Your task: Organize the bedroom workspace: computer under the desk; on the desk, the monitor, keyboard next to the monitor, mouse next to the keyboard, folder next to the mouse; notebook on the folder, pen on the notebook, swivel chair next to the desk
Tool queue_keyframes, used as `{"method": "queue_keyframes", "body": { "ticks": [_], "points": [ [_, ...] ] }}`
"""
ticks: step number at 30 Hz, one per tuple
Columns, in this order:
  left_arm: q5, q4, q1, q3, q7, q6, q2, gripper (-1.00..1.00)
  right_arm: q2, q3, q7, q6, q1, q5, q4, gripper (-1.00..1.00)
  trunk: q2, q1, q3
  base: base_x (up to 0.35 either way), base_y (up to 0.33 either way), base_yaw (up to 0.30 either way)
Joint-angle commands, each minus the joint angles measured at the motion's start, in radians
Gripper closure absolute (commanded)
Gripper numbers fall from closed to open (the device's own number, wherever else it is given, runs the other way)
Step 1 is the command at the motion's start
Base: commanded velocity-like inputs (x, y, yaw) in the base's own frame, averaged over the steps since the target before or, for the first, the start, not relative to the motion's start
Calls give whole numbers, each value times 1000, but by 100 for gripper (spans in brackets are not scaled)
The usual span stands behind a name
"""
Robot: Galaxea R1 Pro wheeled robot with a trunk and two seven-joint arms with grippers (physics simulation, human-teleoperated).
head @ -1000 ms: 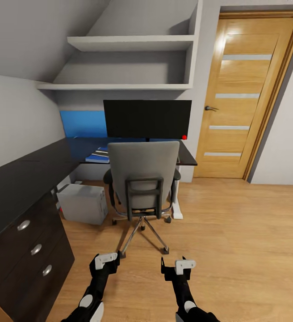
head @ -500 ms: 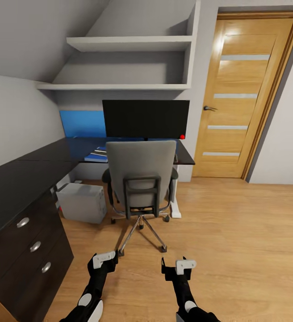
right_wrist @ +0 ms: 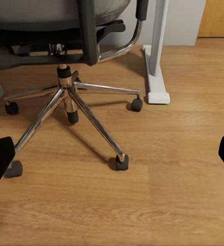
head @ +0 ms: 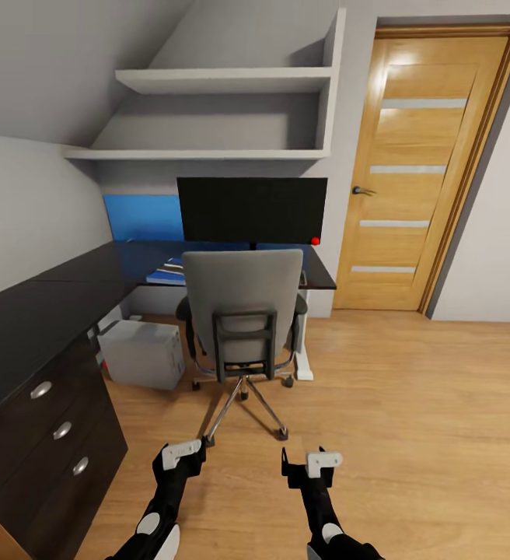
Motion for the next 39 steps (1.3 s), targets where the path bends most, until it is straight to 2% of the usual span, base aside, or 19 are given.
{"method": "queue_keyframes", "body": {
  "ticks": [1,9,13,20,25,28,33,39],
  "points": [
    [8,1,-1,-8,9,-3,1,-100,0,8,-5,-3,-1,-7,1,-100,7,-4,2,-3,-3,0],
    [10,-3,-1,-10,7,-1,1,-100,-6,8,-5,-1,-1,-7,1,-100,63,-35,27,-1,-1,0],
    [10,-44,-1,-10,7,13,-2,-100,-10,8,-5,0,-1,-8,1,-100,91,-50,40,0,0,0],
    [11,-216,-1,-6,7,230,-1,-100,-13,9,-5,0,-1,-8,2,-100,140,-77,62,0,0,0],
    [12,-278,-1,5,9,352,1,-100,-13,9,-5,-2,-1,-7,2,-100,175,-96,77,0,0,0],
    [12,-293,-1,19,9,394,2,-100,-13,9,-5,-2,-1,-7,2,-100,196,-108,87,0,0,0],
    [12,-309,-1,36,9,425,10,-100,-13,9,-5,-2,-1,-7,2,-100,231,-127,103,0,0,0],
    [12,-315,-1,43,9,446,54,-100,-14,8,-5,-1,-1,-7,2,-100,273,-150,121,0,0,0]
  ]
}}
